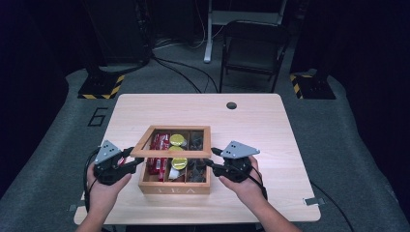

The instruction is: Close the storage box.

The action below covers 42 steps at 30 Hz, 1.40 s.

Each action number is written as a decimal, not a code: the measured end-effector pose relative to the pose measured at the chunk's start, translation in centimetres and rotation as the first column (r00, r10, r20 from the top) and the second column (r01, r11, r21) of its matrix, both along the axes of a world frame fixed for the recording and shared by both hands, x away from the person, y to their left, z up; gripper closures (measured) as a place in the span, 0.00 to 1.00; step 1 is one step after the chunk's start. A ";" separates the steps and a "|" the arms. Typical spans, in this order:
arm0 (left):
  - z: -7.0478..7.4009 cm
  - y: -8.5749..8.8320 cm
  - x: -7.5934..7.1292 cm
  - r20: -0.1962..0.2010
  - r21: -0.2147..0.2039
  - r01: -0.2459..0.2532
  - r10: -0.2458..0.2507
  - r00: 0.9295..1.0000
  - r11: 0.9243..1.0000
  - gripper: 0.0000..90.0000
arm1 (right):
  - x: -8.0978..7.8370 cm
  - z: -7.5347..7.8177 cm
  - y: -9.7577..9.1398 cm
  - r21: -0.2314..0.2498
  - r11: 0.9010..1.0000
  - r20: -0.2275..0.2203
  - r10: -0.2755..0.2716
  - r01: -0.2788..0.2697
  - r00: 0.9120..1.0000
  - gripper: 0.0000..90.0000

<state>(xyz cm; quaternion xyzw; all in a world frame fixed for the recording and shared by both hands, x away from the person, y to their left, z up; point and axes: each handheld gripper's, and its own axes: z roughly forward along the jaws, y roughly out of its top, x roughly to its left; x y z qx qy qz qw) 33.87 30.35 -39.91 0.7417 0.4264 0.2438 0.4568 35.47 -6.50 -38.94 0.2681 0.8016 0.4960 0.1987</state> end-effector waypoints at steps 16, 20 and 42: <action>-2.5 -0.3 -1.4 -0.011 0.026 -0.009 0.009 1.000 1.000 0.57 | -1.2 -2.3 0.0 -0.019 1.000 -0.042 0.003 -0.004 0.999 0.61; -3.4 -0.3 -1.8 -0.020 0.017 -0.004 0.005 1.000 1.000 0.57 | -1.7 -3.2 0.1 -0.048 0.999 -0.018 0.006 -0.007 1.000 0.60; -5.2 -0.4 -2.6 -0.073 0.069 0.051 -0.046 0.996 0.996 0.53 | -2.0 -5.9 0.2 -0.066 0.998 -0.079 0.006 -0.011 0.997 0.59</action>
